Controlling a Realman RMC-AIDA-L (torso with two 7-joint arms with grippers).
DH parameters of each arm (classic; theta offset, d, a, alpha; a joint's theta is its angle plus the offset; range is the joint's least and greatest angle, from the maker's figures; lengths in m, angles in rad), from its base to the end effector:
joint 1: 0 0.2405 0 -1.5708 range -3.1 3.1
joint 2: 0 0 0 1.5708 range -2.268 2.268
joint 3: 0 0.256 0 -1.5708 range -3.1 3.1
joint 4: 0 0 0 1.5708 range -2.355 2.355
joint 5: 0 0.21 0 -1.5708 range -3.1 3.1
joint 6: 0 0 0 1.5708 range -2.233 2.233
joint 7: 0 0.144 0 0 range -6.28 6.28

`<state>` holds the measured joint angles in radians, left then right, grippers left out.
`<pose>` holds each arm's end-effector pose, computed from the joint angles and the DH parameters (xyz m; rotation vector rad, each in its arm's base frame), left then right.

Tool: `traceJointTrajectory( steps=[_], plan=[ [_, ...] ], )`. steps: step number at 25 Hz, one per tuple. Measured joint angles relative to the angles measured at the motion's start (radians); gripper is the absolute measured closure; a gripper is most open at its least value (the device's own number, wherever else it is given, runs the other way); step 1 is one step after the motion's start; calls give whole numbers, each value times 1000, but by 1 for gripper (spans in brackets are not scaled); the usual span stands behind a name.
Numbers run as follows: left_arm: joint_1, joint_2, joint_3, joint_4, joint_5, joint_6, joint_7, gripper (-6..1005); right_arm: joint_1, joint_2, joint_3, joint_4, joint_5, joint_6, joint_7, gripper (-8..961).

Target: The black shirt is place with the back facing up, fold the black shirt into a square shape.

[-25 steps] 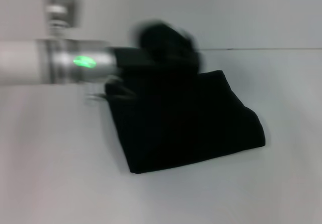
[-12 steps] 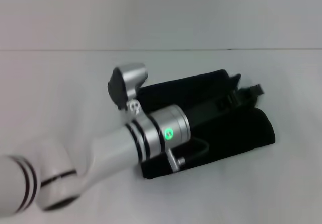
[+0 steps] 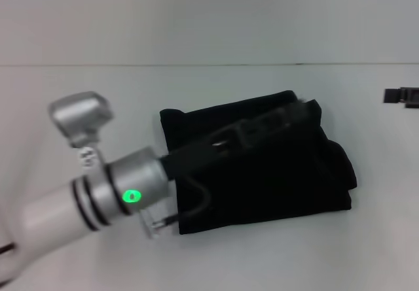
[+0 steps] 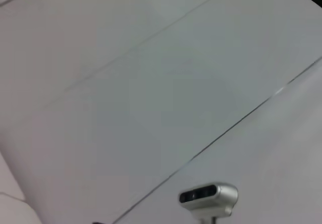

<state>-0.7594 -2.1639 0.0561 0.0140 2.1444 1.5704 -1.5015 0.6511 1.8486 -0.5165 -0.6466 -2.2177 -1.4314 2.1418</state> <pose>-0.1675 0.3197 -0.0885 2.2887 1.3140 1.5322 0.2960 0.3933 0.1102 -2.2364 1.4393 0.5483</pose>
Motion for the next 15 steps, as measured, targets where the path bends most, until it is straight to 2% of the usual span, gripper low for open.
traceJointTrajectory(
  steps=[3,9,13,15],
  plan=[
    [28,5,20,131,6,10,-23,379,41,1,-57,58,-14,9,84,55],
    [32,30,123,234,6,2,-19,221,95,5,-117,162,-18,106,116,58],
    [36,37,174,293,6,1,-17,52,135,25,-160,229,-19,211,117,61],
    [38,39,176,305,6,-1,-19,47,153,37,-182,254,-19,252,117,66]
  ],
)
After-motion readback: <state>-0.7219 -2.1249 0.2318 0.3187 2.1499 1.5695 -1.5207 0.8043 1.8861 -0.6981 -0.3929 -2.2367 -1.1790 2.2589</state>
